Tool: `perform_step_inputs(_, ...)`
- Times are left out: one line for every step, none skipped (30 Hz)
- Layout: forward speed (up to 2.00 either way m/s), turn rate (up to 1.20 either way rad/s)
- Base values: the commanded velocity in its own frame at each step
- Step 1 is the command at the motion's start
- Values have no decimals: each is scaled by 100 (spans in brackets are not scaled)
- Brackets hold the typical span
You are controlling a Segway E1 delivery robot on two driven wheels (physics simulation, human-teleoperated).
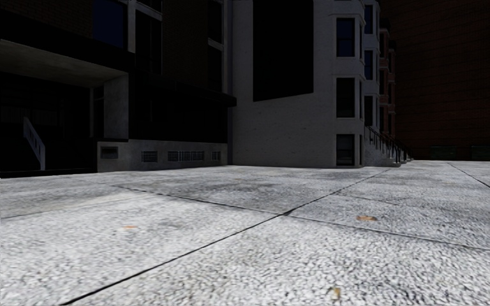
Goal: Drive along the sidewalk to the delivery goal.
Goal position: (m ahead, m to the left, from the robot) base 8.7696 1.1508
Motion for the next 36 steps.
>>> perform_step_inputs(200,20)
perform_step_inputs(200,21)
perform_step_inputs(200,21)
perform_step_inputs(200,21)
perform_step_inputs(200,21)
perform_step_inputs(200,21)
perform_step_inputs(200,21)
perform_step_inputs(200,21)
perform_step_inputs(200,21)
perform_step_inputs(200,21)
perform_step_inputs(200,21)
perform_step_inputs(200,21)
perform_step_inputs(200,21)
perform_step_inputs(200,21)
perform_step_inputs(200,21)
perform_step_inputs(200,21)
perform_step_inputs(200,21)
perform_step_inputs(200,21)
perform_step_inputs(200,21)
perform_step_inputs(200,21)
perform_step_inputs(200,21)
perform_step_inputs(200,21)
perform_step_inputs(200,21)
perform_step_inputs(200,21)
perform_step_inputs(200,21)
perform_step_inputs(200,21)
perform_step_inputs(200,21)
perform_step_inputs(200,21)
perform_step_inputs(200,21)
perform_step_inputs(200,21)
perform_step_inputs(200,21)
perform_step_inputs(200,21)
perform_step_inputs(200,23)
perform_step_inputs(200,23)
perform_step_inputs(200,23)
perform_step_inputs(200,23)
